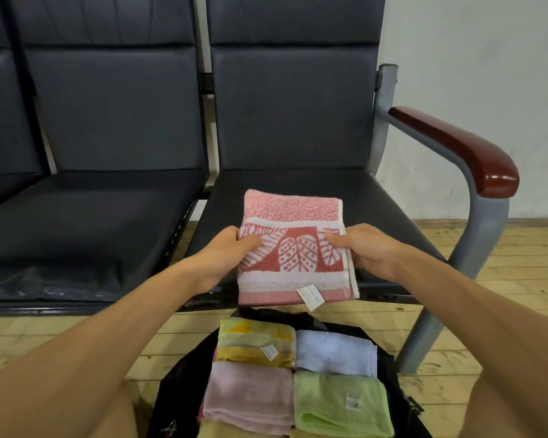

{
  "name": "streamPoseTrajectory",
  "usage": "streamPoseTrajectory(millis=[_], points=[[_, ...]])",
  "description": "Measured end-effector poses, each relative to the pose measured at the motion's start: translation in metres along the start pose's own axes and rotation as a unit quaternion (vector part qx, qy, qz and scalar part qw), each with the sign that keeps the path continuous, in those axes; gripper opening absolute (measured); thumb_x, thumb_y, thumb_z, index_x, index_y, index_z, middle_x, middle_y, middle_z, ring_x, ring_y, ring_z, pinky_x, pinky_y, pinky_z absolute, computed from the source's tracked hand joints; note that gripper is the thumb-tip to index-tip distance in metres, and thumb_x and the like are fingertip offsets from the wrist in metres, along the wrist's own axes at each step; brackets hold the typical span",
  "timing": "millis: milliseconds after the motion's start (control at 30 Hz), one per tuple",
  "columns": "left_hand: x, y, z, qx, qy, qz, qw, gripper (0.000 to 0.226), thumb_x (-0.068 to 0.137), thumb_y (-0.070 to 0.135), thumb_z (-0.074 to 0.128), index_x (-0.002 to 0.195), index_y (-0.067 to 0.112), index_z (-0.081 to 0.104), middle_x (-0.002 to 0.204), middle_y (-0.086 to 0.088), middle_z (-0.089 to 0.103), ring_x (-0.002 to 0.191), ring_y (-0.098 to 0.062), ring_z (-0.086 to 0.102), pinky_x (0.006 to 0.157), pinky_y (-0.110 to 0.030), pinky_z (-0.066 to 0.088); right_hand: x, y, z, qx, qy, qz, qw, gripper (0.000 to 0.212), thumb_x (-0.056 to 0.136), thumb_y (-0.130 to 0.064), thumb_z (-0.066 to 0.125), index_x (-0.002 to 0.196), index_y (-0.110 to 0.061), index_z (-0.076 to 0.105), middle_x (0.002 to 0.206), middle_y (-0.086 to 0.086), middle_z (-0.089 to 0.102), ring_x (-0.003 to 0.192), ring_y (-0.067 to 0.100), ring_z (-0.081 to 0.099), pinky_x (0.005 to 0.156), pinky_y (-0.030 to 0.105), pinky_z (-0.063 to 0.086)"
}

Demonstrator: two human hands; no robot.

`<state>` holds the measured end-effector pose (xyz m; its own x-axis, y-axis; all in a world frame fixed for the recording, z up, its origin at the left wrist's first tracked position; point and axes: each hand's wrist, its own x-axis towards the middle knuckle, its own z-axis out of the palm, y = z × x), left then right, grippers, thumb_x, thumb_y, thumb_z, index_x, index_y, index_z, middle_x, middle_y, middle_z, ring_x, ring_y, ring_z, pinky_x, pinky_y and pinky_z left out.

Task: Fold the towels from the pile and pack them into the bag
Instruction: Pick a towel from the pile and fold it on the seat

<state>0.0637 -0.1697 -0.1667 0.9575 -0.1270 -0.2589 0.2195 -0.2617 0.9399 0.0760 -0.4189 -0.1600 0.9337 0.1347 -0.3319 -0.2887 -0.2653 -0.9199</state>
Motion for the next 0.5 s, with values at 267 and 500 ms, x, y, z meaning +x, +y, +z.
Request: streamPoseTrajectory(millis=[267, 500], points=[[-0.025, 0.020, -0.003, -0.147, 0.024, 0.168, 0.974, 0.042, 0.096, 0.017, 0.055, 0.123, 0.047, 0.044, 0.106, 0.004, 0.071, 0.093, -0.020, 0.071, 0.071, -0.036, 0.060, -0.022, -0.019, 0.004, 0.084, 0.030, -0.158, 0.983, 0.041, 0.097, -0.020, 0.056, 0.130, -0.039, 0.041, 0.108, 0.004, 0.068, 0.091, 0.020, 0.073, 0.066, 0.032, 0.061], [-0.029, 0.024, -0.008, -0.001, 0.002, 0.193, 0.981, 0.057, 0.087, 0.011, 0.067, 0.130, 0.041, 0.045, 0.118, 0.015, 0.053, 0.107, -0.010, 0.061, 0.082, -0.027, 0.057, -0.024, -0.014, -0.007, -0.075, 0.008, -0.228, 0.971, 0.058, 0.079, -0.014, 0.078, 0.128, -0.029, 0.052, 0.110, -0.007, 0.066, 0.096, 0.001, 0.068, 0.067, 0.016, 0.055]])
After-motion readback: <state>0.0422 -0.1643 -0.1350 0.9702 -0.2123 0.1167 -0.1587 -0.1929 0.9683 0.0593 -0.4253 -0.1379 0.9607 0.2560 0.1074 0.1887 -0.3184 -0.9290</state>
